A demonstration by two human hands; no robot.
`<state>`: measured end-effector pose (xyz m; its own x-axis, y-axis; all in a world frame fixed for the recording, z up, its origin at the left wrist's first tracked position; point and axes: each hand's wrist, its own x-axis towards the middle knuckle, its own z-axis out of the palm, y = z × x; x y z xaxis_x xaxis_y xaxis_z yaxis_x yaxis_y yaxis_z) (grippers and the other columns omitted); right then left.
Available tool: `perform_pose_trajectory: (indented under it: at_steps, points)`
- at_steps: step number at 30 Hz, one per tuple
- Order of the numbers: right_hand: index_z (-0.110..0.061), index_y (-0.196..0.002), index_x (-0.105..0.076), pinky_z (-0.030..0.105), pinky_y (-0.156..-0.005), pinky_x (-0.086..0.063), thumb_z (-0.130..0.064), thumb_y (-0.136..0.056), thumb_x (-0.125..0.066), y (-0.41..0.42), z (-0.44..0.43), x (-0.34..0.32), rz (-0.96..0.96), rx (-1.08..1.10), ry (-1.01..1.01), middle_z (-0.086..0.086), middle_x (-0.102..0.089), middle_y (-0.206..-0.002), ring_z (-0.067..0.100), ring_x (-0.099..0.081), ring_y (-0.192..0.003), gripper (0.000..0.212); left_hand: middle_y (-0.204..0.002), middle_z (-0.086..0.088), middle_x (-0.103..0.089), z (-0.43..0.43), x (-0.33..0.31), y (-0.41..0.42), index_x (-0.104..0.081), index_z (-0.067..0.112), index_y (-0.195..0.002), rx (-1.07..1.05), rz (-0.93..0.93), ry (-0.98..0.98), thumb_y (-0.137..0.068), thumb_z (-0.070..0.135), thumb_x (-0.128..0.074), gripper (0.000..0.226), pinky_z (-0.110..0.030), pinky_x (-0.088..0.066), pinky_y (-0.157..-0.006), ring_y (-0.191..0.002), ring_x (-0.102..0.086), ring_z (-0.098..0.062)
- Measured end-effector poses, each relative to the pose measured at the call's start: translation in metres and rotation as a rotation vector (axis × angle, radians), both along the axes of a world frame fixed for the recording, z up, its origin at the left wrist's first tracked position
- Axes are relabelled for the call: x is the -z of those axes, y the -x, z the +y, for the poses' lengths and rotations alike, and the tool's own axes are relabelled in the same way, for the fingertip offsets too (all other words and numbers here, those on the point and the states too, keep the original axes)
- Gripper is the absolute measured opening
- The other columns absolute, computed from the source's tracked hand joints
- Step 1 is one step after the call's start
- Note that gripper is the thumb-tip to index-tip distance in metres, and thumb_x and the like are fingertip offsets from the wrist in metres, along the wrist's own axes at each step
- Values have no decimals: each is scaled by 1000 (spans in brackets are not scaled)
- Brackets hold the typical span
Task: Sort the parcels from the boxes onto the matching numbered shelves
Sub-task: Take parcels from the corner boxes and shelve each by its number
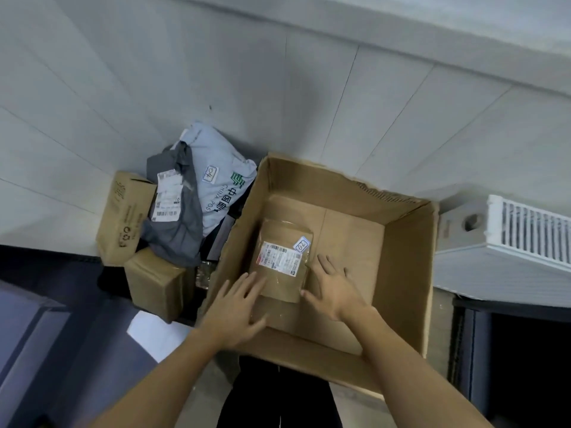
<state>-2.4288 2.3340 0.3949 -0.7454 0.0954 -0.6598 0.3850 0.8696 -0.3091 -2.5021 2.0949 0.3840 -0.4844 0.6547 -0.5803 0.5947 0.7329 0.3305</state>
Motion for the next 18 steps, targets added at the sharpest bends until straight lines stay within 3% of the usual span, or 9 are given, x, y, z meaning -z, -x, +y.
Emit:
perform_pose_trajectory:
  at_steps: [6,11,18]
  points:
    - [-24,-158,-12,56,-120,-11,-46,-95,-58,9,2,83,-19,-150,-44,7,5,-168,28,7,-155,81,-168,4,-3,1,62,-1,-5,29,-159,-69,-39,80,-74,74,-6,97,-40,-4,-124,-154,1,-13]
    - [-27,-159,-8,59,-120,-7,-30,-90,-70,33,9,141,-22,-345,-132,11,23,-164,33,20,-152,93,-168,2,1,5,109,4,-3,28,-159,-88,-57,126,-69,74,0,102,-41,-5,-125,-154,2,-14]
    - [-25,-156,21,68,-118,-2,-20,-97,-56,62,14,186,32,-642,-379,16,37,-158,44,32,-144,97,-167,0,3,1,149,2,-5,27,-159,-104,-64,161,-69,74,2,102,-40,-6,-124,-153,-1,-16]
